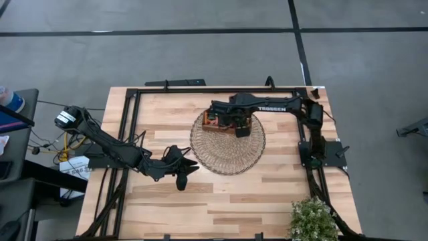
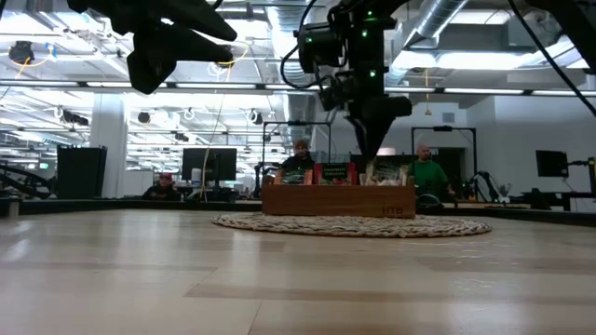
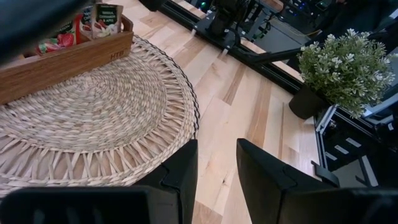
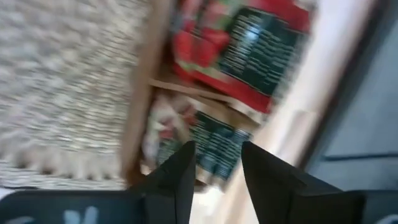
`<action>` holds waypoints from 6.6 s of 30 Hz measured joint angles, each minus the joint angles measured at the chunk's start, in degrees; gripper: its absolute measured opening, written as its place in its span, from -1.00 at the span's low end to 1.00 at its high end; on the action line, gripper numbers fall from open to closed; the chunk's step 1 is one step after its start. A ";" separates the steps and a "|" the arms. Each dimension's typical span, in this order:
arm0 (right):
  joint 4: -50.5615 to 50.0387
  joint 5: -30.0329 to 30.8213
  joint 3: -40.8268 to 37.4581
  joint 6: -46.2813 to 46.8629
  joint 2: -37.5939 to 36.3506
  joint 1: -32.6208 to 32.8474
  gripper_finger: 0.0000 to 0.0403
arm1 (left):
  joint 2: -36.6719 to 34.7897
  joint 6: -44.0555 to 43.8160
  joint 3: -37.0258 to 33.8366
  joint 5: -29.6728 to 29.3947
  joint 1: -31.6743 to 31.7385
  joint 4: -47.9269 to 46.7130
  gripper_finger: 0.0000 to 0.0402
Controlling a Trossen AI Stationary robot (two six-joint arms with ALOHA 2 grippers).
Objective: Pick & Place Tea
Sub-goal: Adjust the tea bags, then return to Home Position
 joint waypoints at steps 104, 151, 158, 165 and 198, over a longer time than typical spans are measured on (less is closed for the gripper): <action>13.63 -30.16 -1.90 0.86 3.33 -5.51 -1.00 | 0.02 1.29 0.01 2.14 0.02 -1.57 -0.49; 0.69 -13.90 -3.35 12.15 -10.80 -8.78 -1.00 | 0.02 -0.06 0.01 1.85 0.18 -1.54 -0.49; 8.07 -16.96 -6.85 16.57 -31.21 -2.39 -1.00 | -2.62 12.83 2.47 2.26 1.80 2.47 -0.49; 27.20 -13.89 -28.17 24.87 -57.19 9.21 -1.00 | -14.89 32.16 7.24 11.97 0.33 0.79 -0.49; 67.95 34.38 -81.77 34.53 -86.79 59.89 -1.00 | -63.08 33.76 -37.87 17.22 0.00 13.39 -0.49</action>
